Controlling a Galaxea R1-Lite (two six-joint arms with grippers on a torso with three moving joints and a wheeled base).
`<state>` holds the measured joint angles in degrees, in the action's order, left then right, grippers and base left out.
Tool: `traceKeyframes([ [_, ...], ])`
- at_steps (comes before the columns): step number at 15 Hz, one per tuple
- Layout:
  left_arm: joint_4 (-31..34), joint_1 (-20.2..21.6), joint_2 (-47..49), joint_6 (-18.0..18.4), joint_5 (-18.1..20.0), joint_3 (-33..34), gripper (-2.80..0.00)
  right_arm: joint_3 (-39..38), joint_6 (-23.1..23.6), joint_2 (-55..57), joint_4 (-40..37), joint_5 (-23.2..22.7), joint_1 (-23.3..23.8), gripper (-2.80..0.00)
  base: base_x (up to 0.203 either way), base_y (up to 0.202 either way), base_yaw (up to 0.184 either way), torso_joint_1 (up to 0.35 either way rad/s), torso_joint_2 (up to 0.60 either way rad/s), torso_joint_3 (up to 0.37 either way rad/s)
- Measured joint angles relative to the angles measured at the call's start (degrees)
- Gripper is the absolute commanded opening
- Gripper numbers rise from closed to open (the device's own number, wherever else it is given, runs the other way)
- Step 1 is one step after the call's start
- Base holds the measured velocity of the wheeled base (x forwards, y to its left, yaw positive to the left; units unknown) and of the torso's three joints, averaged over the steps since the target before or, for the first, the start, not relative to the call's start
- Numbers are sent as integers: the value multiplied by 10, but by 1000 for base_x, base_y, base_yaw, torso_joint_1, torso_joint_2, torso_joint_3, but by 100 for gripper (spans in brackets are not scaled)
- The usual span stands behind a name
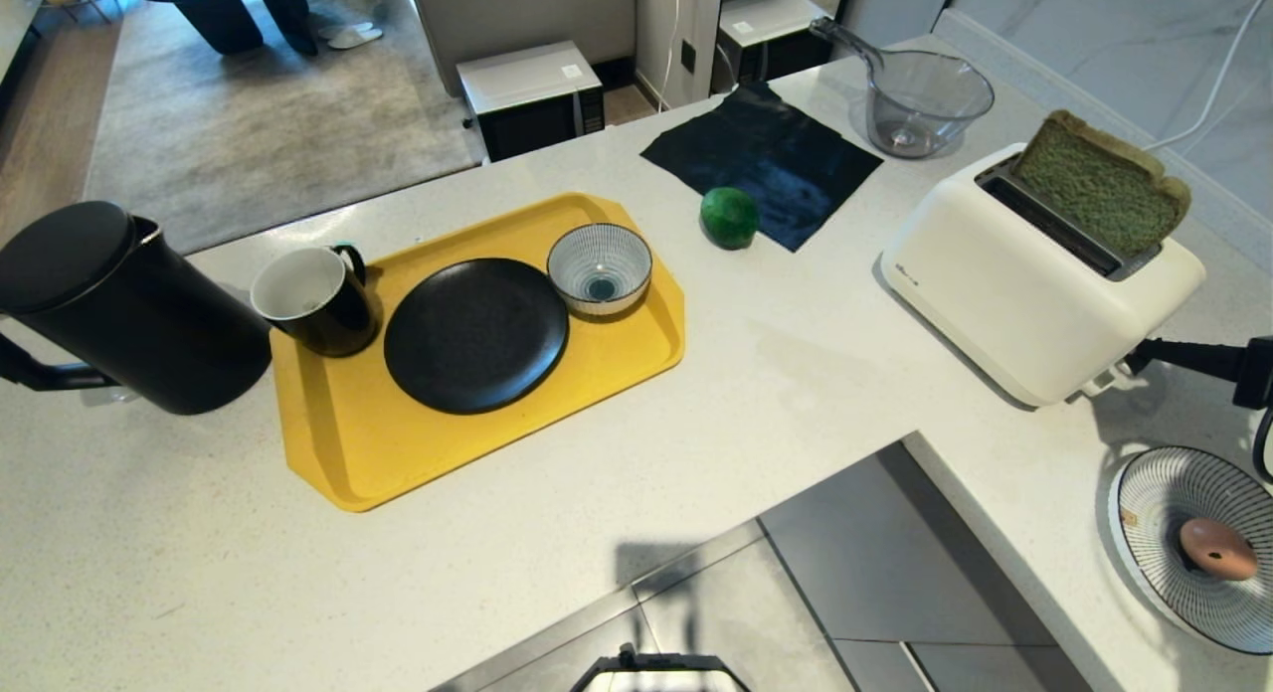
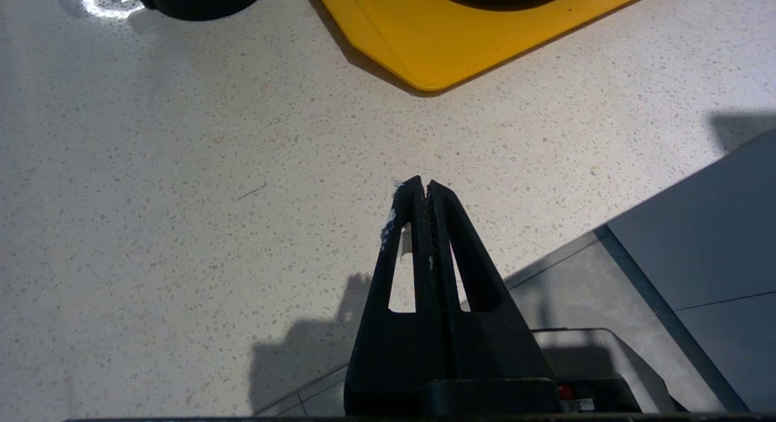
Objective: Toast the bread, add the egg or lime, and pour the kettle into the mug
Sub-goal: Use a bread toaster
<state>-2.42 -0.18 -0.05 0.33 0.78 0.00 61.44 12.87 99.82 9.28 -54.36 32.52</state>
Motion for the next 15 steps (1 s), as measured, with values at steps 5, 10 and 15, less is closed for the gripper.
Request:
traceKeyframes([
  [5, 0, 0, 0, 0, 0, 0, -280, 6, 3, 6, -1, 8, -5, -280, 0, 0, 0, 0, 0, 0],
  [10, 0, 0, 0, 0, 0, 0, -280, 11, 3, 10, -2, 9, -5, -280, 0, 0, 0, 0, 0, 0],
  [15, 0, 0, 0, 0, 0, 0, -280, 12, 2, 11, -2, 11, -5, -280, 0, 0, 0, 0, 0, 0],
])
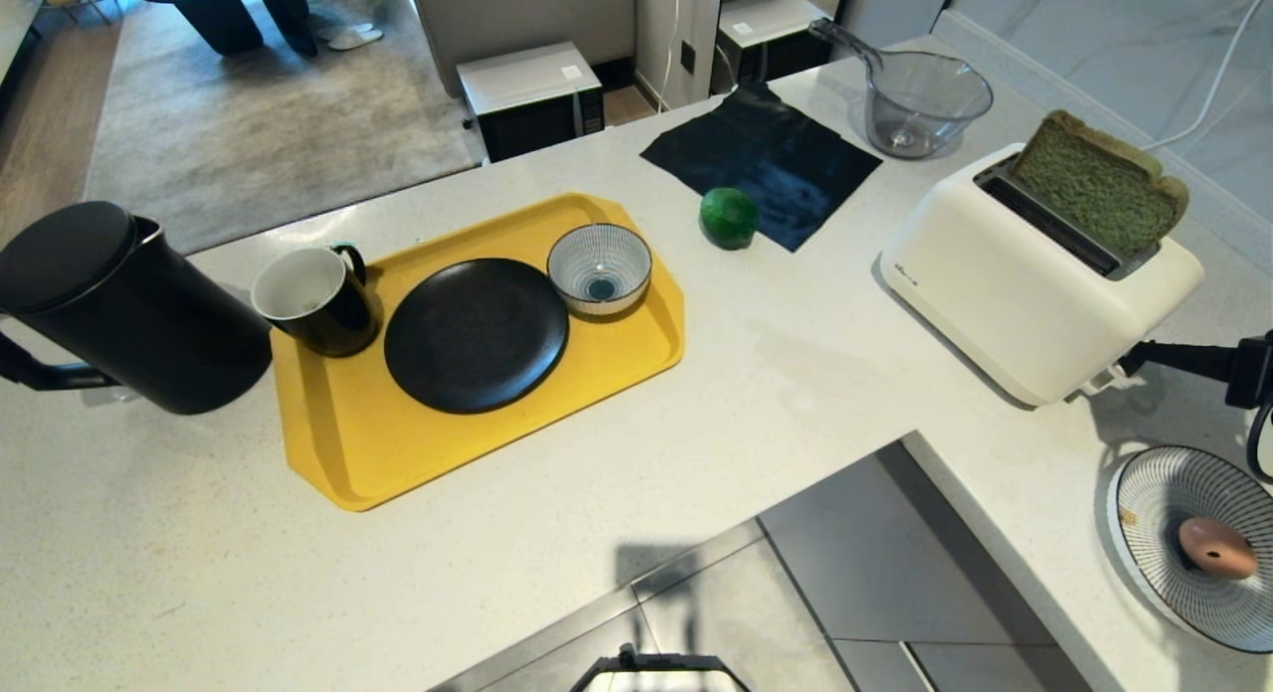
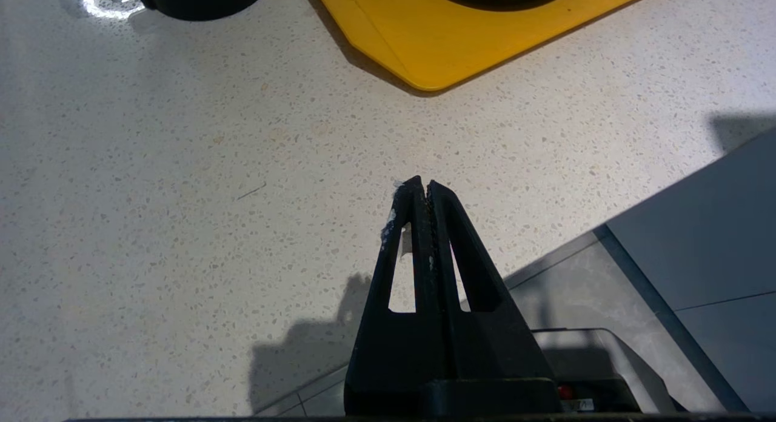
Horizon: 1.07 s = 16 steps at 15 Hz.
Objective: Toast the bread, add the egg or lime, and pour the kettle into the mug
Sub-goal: Use a bread toaster
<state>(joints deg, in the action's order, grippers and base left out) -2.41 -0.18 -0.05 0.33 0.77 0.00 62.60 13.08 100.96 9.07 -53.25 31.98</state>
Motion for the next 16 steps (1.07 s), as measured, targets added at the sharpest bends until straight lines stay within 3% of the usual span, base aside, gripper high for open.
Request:
traceKeyframes([
  [16, 0, 0, 0, 0, 0, 0, -280, 4, -1, 0, -1, 1, 0, -280, 0, 0, 0, 0, 0, 0],
])
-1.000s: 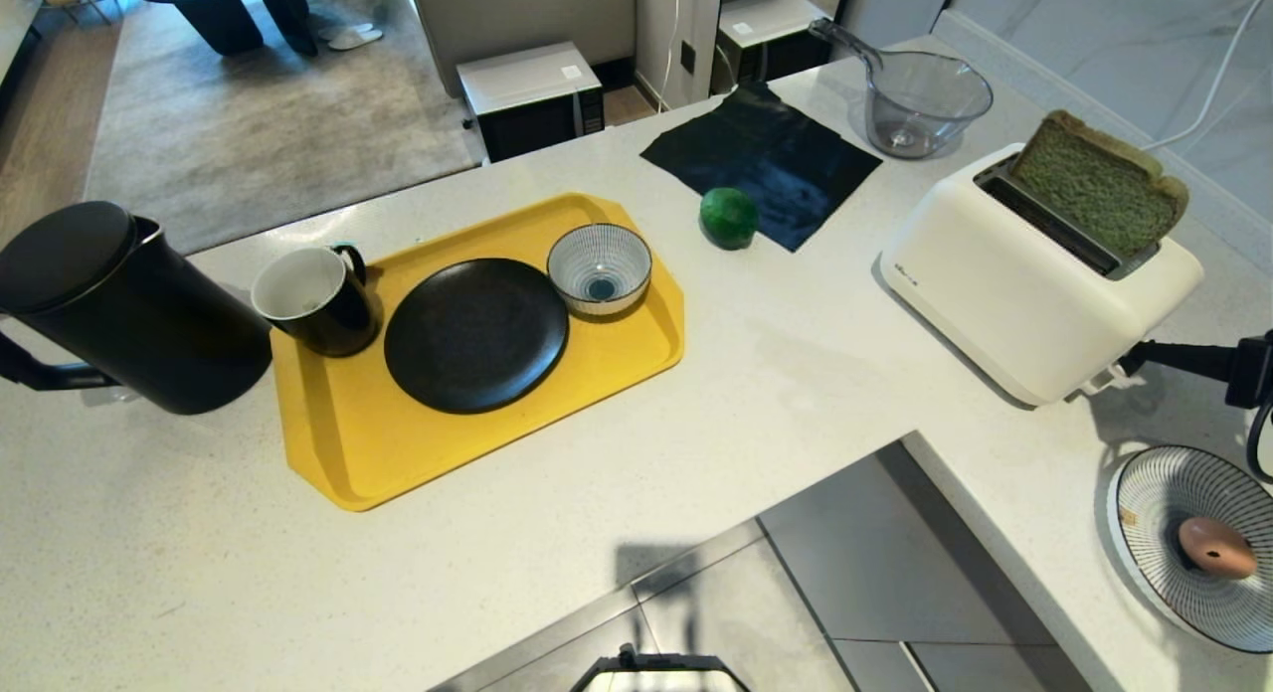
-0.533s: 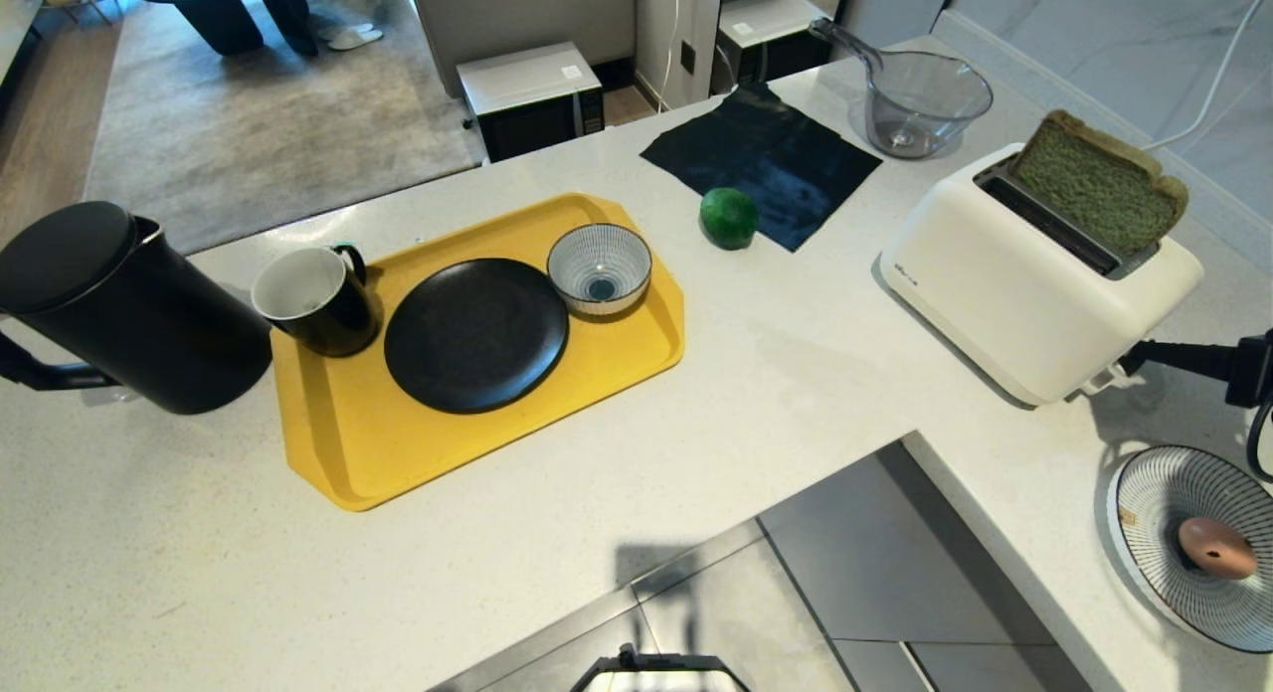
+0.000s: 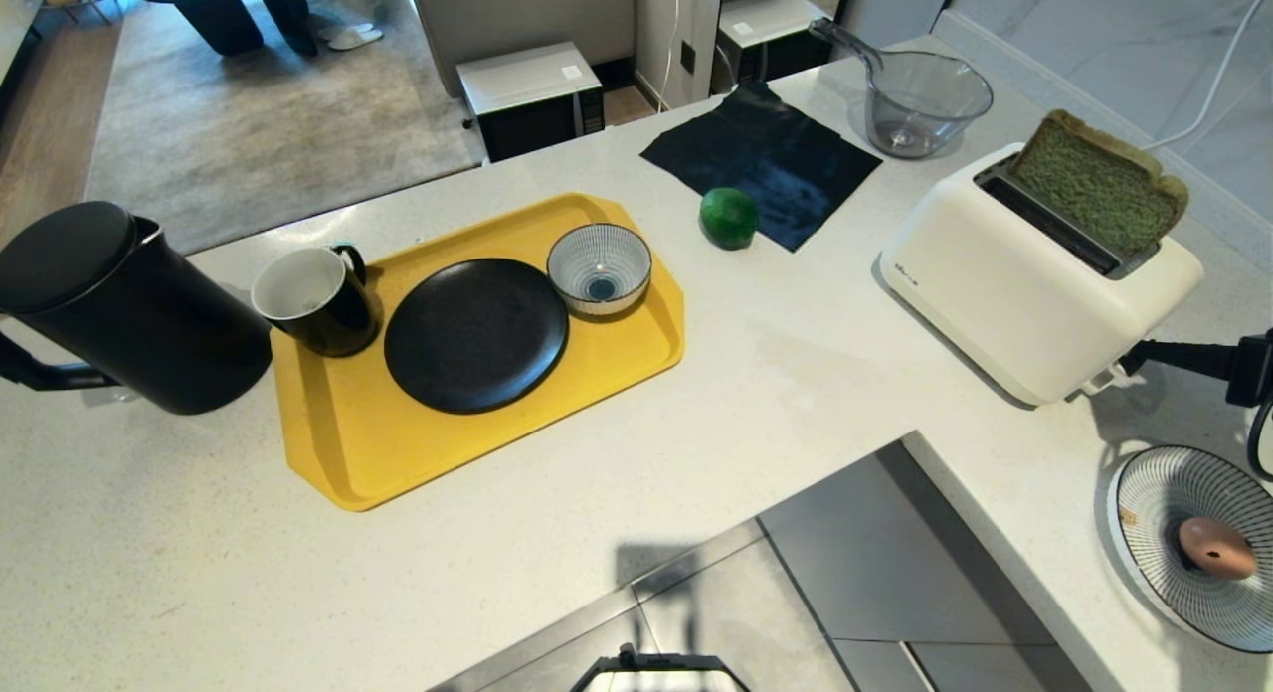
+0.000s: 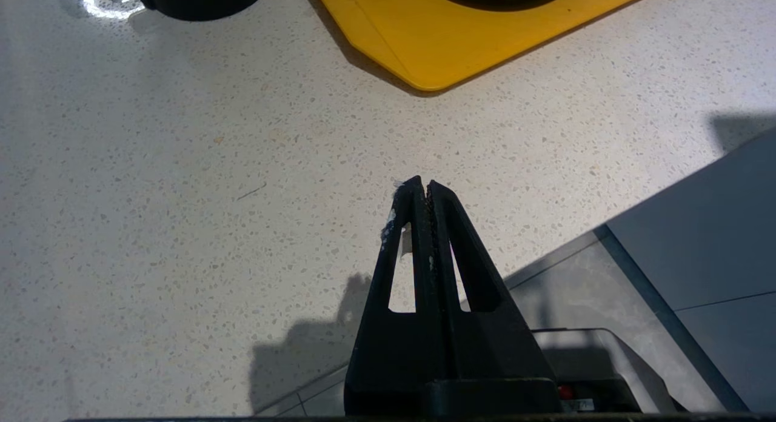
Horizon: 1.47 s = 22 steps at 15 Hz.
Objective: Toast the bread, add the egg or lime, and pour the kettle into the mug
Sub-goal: Use a bread toaster
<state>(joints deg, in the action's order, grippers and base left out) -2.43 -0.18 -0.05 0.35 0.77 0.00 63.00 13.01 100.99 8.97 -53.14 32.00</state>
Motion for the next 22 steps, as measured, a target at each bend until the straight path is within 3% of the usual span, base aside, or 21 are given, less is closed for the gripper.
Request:
traceKeyframes([
  [22, 0, 0, 0, 0, 0, 0, -280, -2, 0, -8, -2, 1, 0, -280, 0, 0, 0, 0, 0, 0],
])
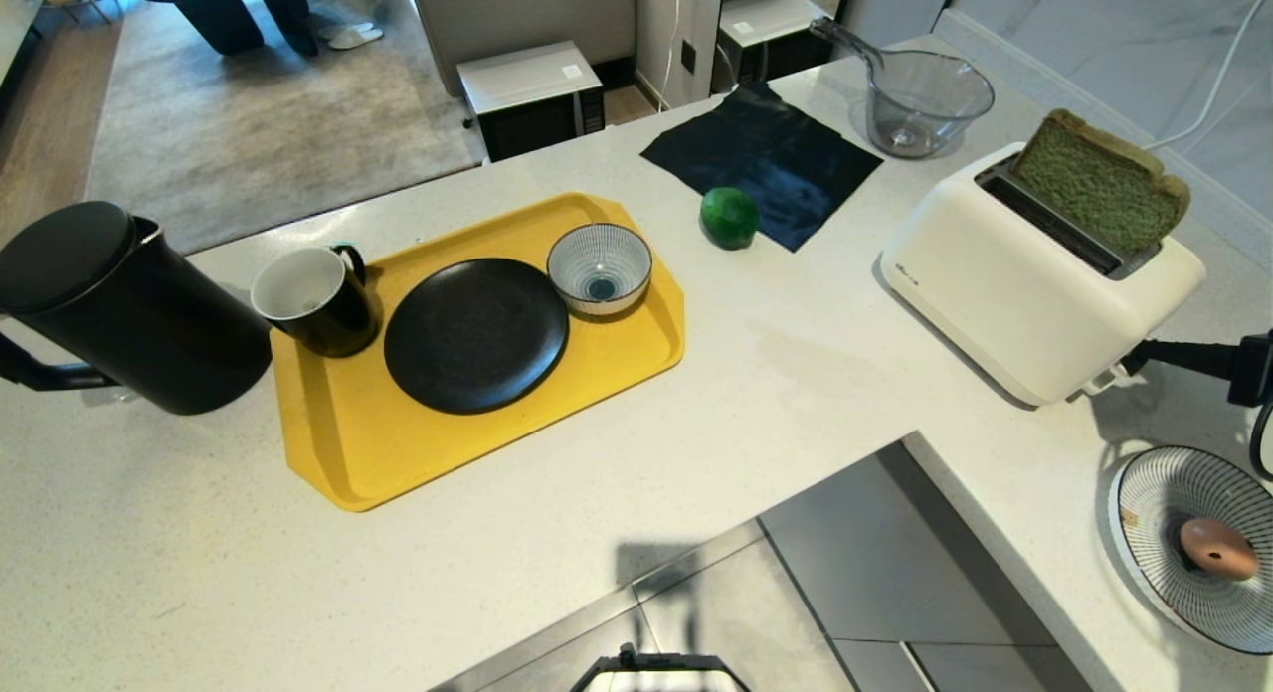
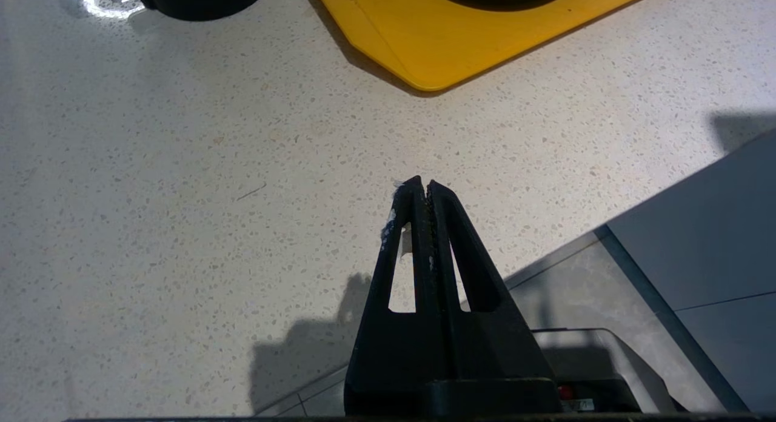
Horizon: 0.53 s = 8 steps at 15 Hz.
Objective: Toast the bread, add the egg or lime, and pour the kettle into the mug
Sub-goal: Use a bread toaster
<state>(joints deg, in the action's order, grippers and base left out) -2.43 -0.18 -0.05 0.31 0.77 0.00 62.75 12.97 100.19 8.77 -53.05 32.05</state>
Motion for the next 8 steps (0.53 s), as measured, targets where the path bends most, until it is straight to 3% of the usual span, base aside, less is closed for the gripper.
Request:
traceKeyframes([
  [3, 0, 0, 0, 0, 0, 0, -280, -2, -13, -19, -18, 0, 6, -280, 0, 0, 0, 0, 0, 0],
  [8, 0, 0, 0, 0, 0, 0, -280, 3, -82, -89, -49, 0, 43, -280, 0, 0, 0, 0, 0, 0],
])
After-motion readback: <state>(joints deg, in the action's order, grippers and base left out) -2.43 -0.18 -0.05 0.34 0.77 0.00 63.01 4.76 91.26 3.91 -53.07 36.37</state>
